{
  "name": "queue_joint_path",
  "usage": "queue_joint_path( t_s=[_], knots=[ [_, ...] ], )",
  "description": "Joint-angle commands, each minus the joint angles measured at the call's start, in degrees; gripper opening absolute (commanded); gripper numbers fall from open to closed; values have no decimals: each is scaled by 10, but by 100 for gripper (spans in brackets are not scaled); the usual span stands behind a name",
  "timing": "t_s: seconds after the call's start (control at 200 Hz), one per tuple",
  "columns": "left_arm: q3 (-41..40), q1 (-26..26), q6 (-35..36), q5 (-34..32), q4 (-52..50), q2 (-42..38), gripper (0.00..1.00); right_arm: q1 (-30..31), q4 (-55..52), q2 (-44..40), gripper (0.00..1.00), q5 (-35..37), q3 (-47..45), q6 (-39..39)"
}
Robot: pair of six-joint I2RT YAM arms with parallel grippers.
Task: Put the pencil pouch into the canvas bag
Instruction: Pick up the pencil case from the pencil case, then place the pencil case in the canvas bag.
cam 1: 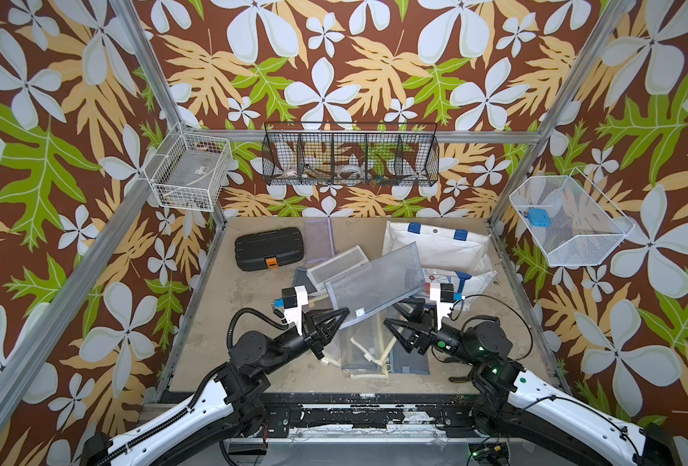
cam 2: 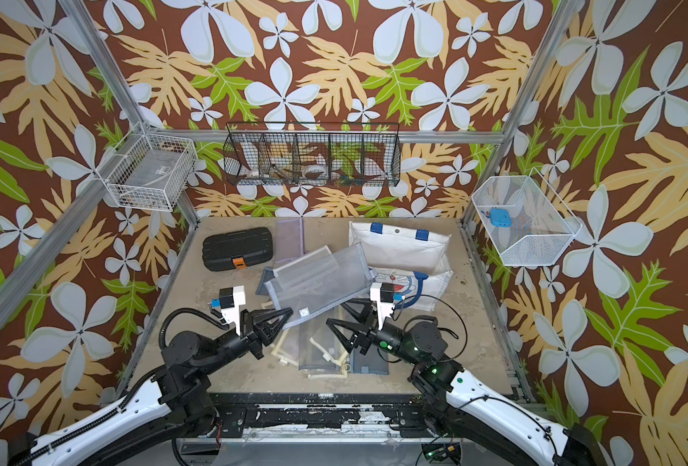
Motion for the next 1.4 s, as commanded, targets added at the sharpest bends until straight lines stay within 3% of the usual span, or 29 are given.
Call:
queue_joint_path(
  t_s=[0.0, 0.225, 0.26, 0.375, 0.455, 0.571, 0.681, 0.756, 0.831, 0.901, 1.026, 1.156, 1.396],
  knots=[
    [-5, 1, -12, 42, 102, 20, 0, 0, 71, 6, 89, -8, 4, 40],
    [-37, 2, -70, 76, 221, 66, 0, 0, 113, 23, 80, 28, 10, 53],
    [-41, 1, -77, 77, 230, 71, 0, 0, 120, 21, 73, 38, 9, 53],
    [-57, 1, -91, 64, 244, 67, 0, 0, 116, 4, 35, 63, 8, 42],
    [-57, 2, -88, 51, 225, 60, 0, 1, 95, -8, 23, 78, 8, 28],
    [-48, 1, -79, 37, 181, 63, 0, 0, 66, -25, 14, 87, 8, 3],
    [-40, 2, -67, 13, 135, 62, 37, 0, 2, -43, 6, 94, 31, -52],
    [-34, 1, -58, -2, 103, 61, 51, 0, -84, -49, 0, 114, 69, -111],
    [-26, 2, -48, -33, 58, 58, 71, 0, -185, -44, 0, 163, 118, -168],
    [-16, 2, -38, -70, 7, 56, 78, -1, -278, -25, 0, 225, 170, -234],
    [-20, 2, -29, -83, -23, 46, 78, -1, -429, 63, 0, 354, 296, -373],
    [-27, 1, -23, -83, -34, 28, 78, -17, -512, 167, 0, 461, 415, -485],
    [-14, 1, 20, -94, -99, -26, 78, -124, -584, 279, 0, 495, 537, -575]
  ],
)
